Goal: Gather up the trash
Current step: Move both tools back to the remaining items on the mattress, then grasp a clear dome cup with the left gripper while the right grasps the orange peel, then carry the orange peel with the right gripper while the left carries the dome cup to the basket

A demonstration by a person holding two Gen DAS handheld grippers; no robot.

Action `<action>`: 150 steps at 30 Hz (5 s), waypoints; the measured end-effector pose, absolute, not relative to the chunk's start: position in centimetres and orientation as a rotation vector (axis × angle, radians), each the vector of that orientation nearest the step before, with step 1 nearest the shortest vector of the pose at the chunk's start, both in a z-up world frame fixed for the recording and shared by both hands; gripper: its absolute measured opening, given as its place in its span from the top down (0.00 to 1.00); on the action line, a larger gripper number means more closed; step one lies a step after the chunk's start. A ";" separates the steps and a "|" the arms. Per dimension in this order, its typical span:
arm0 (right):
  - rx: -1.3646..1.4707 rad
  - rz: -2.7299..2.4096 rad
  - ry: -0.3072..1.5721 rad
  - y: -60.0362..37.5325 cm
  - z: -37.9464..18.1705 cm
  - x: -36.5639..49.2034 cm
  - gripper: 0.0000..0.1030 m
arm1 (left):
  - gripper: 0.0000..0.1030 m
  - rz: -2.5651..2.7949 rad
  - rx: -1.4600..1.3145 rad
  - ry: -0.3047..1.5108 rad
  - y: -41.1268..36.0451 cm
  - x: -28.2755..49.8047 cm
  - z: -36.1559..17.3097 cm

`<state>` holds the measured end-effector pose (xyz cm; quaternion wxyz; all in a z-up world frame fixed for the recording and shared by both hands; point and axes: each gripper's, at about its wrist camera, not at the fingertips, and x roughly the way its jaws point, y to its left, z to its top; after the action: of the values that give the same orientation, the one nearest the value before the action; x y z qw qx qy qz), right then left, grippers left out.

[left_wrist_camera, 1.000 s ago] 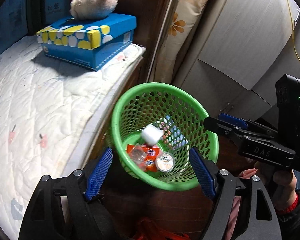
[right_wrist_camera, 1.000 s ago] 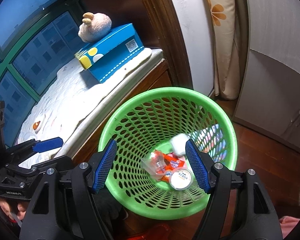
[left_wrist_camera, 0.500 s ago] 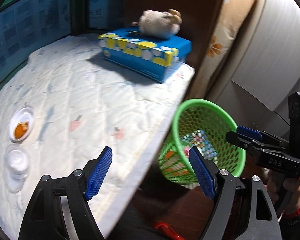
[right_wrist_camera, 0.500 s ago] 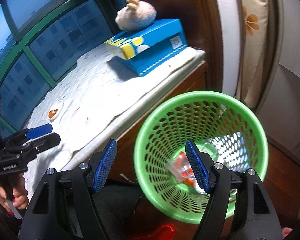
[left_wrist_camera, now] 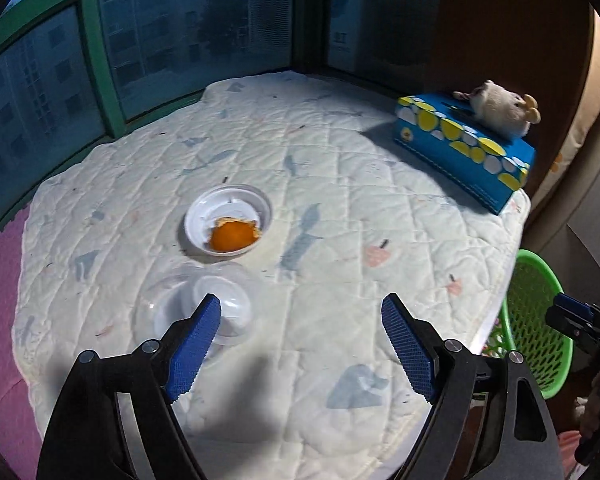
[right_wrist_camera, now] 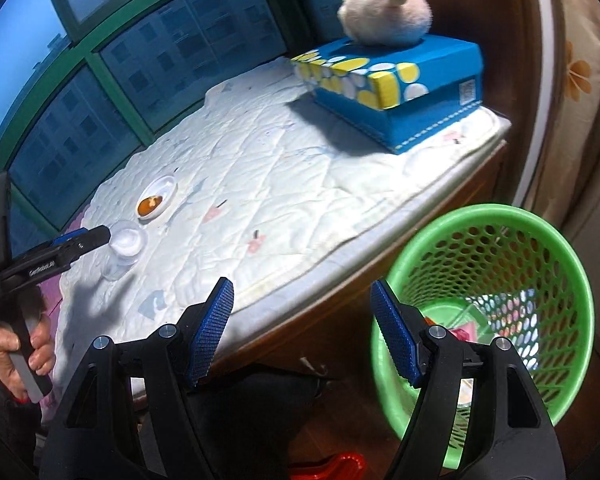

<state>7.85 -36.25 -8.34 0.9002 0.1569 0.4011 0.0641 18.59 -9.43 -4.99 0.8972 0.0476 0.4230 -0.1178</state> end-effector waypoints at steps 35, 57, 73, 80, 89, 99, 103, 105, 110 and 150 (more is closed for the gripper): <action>0.184 0.323 0.884 -26.4 -7.9 14.8 0.31 | 0.40 -0.175 -0.008 0.944 -4.2 22.6 -8.0; 0.034 0.517 0.934 -13.2 -7.7 26.2 0.44 | 0.40 -0.135 -0.152 0.874 4.7 19.6 -3.5; -0.090 0.499 1.006 -10.6 -10.2 29.4 0.48 | 0.40 -0.143 -0.198 0.915 6.1 20.6 -5.7; -0.146 0.482 1.015 -9.8 -10.8 29.8 0.51 | 0.40 -0.141 -0.207 0.921 6.5 20.8 -6.0; -0.150 0.472 0.968 -9.7 -9.9 29.3 0.62 | 0.40 -0.137 -0.217 0.923 6.6 20.7 -6.1; -0.067 0.486 0.888 -11.7 -6.4 26.8 0.63 | 0.40 -0.148 -0.207 0.910 5.8 20.0 -5.1; -0.032 0.477 0.855 -13.8 -4.8 24.4 0.63 | 0.40 -0.170 -0.198 0.897 4.7 19.4 -4.3; -0.026 0.464 0.839 -14.8 -4.1 23.0 0.63 | 0.40 -0.186 -0.194 0.892 4.0 19.0 -4.0; 0.010 0.420 0.816 -18.2 -3.2 19.3 0.63 | 0.40 -0.238 -0.176 0.883 1.4 17.9 -3.4; 0.377 -0.192 0.923 -49.7 -13.6 4.8 0.53 | 0.40 -0.683 0.067 0.985 -25.6 11.6 -4.6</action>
<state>4.84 -49.67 -13.57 0.8739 0.1805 0.4419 -0.0921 11.63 -25.57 -4.62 0.8252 0.0317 0.4636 -0.3212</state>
